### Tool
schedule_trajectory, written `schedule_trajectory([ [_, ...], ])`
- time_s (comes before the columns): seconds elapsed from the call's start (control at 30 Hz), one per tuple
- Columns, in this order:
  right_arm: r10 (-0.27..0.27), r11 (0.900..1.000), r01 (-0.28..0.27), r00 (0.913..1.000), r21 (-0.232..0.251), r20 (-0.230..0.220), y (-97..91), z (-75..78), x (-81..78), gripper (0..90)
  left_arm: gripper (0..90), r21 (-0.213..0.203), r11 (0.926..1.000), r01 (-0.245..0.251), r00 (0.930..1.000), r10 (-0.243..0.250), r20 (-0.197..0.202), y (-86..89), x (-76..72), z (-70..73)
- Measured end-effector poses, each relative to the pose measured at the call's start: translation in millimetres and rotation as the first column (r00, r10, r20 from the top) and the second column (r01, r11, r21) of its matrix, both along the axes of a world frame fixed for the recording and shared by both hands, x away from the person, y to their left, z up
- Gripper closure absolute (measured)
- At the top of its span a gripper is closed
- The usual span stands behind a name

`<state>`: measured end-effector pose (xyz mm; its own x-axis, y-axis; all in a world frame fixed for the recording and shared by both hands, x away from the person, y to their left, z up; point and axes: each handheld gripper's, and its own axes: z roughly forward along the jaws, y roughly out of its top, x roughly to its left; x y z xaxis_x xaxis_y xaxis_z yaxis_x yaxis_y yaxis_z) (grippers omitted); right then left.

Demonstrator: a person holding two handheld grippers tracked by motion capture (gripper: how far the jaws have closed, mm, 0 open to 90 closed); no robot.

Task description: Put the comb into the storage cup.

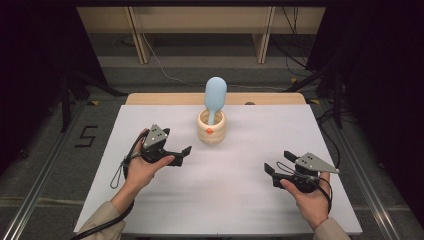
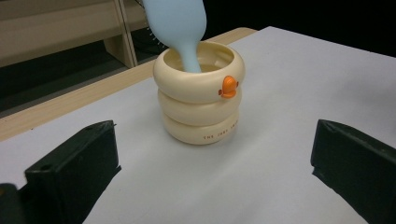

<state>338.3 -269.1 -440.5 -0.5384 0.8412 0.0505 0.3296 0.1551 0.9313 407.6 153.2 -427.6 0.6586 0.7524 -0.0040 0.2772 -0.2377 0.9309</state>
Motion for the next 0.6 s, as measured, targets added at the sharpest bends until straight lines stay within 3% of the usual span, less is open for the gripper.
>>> schedule_trajectory([
  [0.6, 0.006, 0.9999, -0.006, 1.0, -0.01, 0.004, -1.5, 1.2, -1.8, 15.8, 0.2, 0.011, 0.9999, 0.007, 1.0, -0.007, -0.005, 9.8, -10.9, -7.5],
])
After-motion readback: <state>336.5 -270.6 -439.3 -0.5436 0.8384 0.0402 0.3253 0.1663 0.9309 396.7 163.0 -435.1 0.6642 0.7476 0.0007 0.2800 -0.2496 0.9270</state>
